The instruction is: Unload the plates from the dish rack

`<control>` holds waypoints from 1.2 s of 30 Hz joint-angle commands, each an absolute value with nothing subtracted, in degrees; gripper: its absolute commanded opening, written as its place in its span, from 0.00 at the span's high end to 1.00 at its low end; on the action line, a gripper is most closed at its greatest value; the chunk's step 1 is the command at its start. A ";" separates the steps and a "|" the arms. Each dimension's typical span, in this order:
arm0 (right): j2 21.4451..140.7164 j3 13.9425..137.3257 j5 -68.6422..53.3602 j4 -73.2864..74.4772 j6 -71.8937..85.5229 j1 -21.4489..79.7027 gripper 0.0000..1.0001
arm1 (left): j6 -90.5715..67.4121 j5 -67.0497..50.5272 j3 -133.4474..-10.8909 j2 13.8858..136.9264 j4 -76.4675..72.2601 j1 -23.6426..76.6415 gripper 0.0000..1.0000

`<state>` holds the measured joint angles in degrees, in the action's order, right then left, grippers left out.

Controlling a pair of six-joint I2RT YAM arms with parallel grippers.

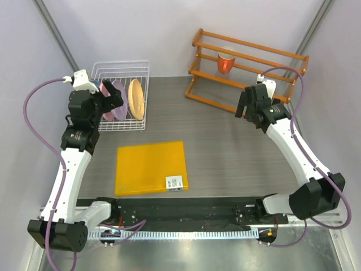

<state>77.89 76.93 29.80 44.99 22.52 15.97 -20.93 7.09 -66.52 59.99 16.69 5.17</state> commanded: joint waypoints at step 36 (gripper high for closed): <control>84.73 77.61 19.86 31.46 12.92 16.00 0.00 | -10.90 35.33 -82.62 96.94 10.02 17.75 0.27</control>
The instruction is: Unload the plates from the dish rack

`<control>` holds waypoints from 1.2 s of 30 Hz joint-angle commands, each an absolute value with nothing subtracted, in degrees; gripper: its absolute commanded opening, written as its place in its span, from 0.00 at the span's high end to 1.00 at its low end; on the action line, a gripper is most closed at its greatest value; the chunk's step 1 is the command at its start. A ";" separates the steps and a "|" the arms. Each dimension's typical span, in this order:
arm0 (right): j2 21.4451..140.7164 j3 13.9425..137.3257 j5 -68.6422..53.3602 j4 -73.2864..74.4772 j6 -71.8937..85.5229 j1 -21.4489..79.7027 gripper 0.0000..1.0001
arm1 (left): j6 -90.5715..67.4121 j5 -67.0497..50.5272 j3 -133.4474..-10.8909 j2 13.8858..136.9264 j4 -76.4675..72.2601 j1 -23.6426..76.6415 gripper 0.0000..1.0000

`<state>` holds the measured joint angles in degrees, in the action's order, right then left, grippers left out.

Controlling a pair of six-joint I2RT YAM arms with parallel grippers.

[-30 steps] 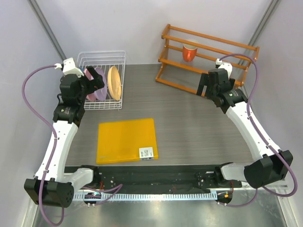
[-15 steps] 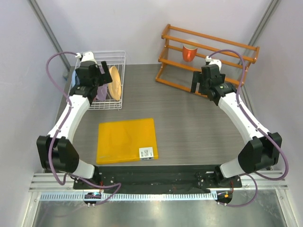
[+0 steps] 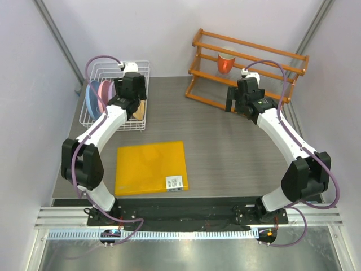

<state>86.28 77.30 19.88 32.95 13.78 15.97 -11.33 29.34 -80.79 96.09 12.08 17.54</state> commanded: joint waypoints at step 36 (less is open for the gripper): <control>81.12 76.20 18.46 33.75 14.76 16.00 0.00 | 32.68 73.21 -83.41 102.92 -23.71 31.20 1.00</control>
<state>83.94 75.94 20.16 33.82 14.00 15.97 19.05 66.06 -83.92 102.85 -3.14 29.06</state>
